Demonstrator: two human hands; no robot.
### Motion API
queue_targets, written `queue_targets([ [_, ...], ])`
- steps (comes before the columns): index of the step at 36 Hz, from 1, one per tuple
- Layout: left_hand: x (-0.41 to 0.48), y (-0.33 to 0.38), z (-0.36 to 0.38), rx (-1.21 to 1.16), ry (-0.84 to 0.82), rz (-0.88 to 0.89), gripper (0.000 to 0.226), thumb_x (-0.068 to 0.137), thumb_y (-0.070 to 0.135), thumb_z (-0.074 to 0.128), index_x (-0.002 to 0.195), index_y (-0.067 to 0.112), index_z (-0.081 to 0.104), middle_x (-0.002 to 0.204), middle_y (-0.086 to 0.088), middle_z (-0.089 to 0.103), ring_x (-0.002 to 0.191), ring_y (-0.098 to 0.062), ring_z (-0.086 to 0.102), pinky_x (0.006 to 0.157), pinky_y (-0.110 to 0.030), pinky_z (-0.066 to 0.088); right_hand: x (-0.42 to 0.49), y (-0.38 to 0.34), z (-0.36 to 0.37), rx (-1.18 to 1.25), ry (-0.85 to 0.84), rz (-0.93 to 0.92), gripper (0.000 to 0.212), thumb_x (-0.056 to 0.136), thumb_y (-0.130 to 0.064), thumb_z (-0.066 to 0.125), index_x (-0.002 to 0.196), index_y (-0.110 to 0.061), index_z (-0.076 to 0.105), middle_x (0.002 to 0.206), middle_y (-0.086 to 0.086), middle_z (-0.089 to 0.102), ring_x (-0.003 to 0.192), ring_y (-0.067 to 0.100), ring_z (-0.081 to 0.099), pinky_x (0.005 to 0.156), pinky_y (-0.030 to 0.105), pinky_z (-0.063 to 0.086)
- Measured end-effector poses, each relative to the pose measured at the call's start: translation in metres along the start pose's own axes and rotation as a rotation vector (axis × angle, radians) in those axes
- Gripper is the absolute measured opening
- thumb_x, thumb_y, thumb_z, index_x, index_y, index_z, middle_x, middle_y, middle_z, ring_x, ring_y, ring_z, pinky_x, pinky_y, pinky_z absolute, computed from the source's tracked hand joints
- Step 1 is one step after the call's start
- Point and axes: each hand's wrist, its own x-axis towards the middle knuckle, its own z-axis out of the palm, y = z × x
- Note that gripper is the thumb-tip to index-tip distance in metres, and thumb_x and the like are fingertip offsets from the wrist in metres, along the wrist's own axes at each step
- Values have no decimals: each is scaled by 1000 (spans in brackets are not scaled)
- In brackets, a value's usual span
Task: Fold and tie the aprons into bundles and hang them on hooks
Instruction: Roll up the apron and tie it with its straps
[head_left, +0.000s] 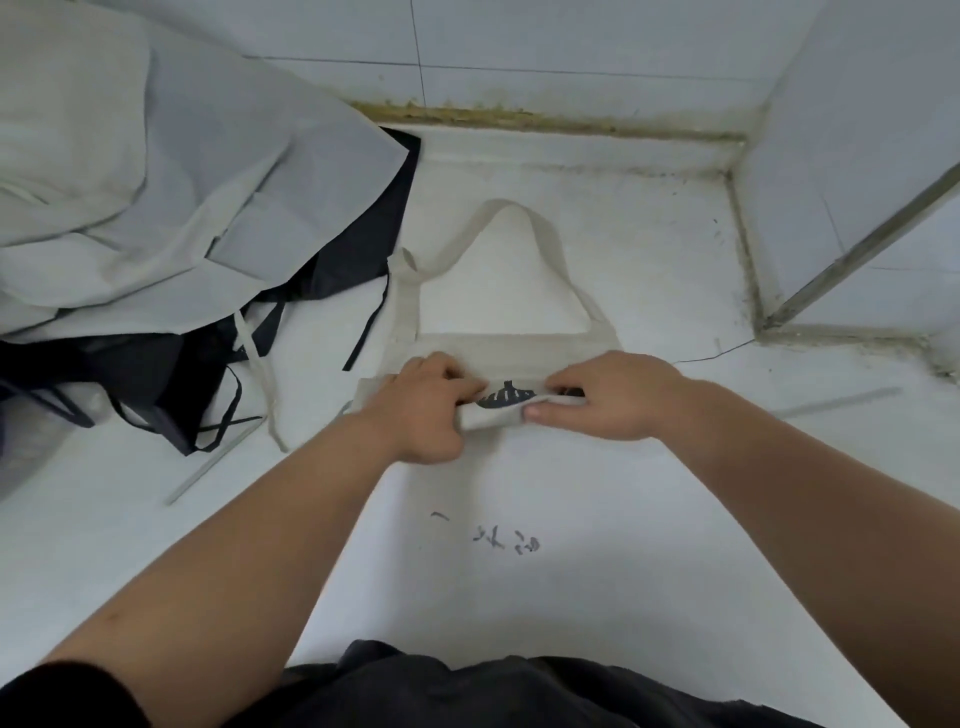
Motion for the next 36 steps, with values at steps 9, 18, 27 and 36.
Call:
queue_targets([
  [9, 8, -18, -53, -311, -298, -278, 22, 87, 35, 59, 96, 15, 64, 98, -1, 60, 90, -19, 55, 73, -28, 41, 9, 12, -36, 102, -234, 158, 36, 69, -39, 59, 97, -17, 65, 100, 4, 61, 94, 23, 58, 76, 31, 43],
  [18, 14, -23, -32, 493, 71, -262, 42, 92, 48, 48, 126, 23, 43, 123, -3, 50, 112, -25, 46, 89, -38, 33, 20, 28, -25, -257, 118, 238, 45, 84, -53, 56, 119, -25, 51, 112, 0, 58, 104, 23, 53, 87, 36, 36],
  [27, 8, 13, 34, 68, 40, 27, 58, 102, 40, 23, 151, 37, -9, 159, 5, -21, 146, -16, -19, 118, -40, -11, 18, -13, 47, -103, 102, 27, 77, 86, -67, -1, 152, -28, 1, 161, 2, -5, 146, 25, 2, 116, 38, -10],
  [36, -14, -27, 53, 73, 170, -246, 60, 98, 53, 5, 150, 31, -15, 158, 2, -23, 145, -16, -23, 117, -39, -15, 5, 12, 55, -28, 166, 260, 71, 97, -57, 17, 152, -17, -2, 160, 10, -8, 146, 25, 0, 118, 35, -5],
])
